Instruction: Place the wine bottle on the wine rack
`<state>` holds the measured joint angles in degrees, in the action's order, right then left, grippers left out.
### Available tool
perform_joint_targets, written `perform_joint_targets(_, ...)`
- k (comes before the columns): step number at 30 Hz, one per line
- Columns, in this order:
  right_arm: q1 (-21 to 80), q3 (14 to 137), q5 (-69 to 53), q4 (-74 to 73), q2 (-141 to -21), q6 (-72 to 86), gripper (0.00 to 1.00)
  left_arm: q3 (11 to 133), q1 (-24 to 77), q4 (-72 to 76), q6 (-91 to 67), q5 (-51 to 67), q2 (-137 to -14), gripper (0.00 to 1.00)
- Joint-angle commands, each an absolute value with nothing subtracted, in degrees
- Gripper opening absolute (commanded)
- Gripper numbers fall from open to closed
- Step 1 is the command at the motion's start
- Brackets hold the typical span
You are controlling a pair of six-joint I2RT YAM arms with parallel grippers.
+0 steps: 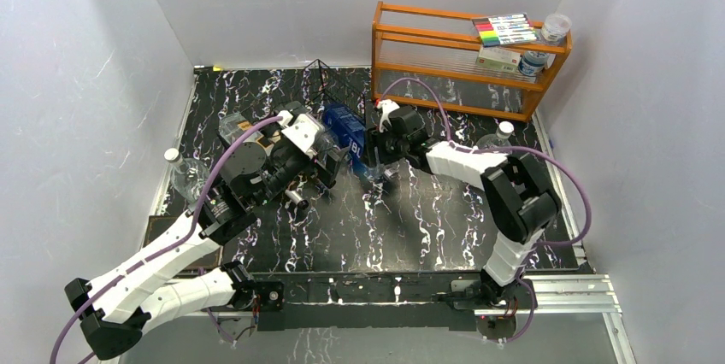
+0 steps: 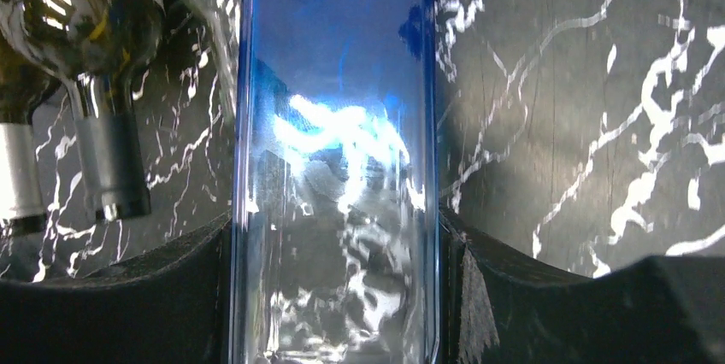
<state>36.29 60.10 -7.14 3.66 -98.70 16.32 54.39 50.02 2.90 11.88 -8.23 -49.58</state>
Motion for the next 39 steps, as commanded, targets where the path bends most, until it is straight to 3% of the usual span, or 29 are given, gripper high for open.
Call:
perform_joint_targets(1,35.60,69.52,-9.83,25.44,-99.22,12.43,0.00,57.12,50.11,2.90,10.84,-8.24,-47.88,0.98)
perform_joint_targets(23,31.90,83.84,-17.73,23.50,-115.01,7.77,0.00,58.03,50.10,1.05,11.09,-8.51,-48.04,0.98)
perform_joint_targets(35,32.27,90.26,-14.51,18.96,-119.59,9.64,0.18,58.09,50.10,1.15,11.38,-7.00,-49.54,0.98)
perform_joint_targets(39,32.32,89.71,-13.48,18.52,-119.41,9.99,0.38,58.48,50.11,0.98,10.70,-7.46,-49.59,0.98)
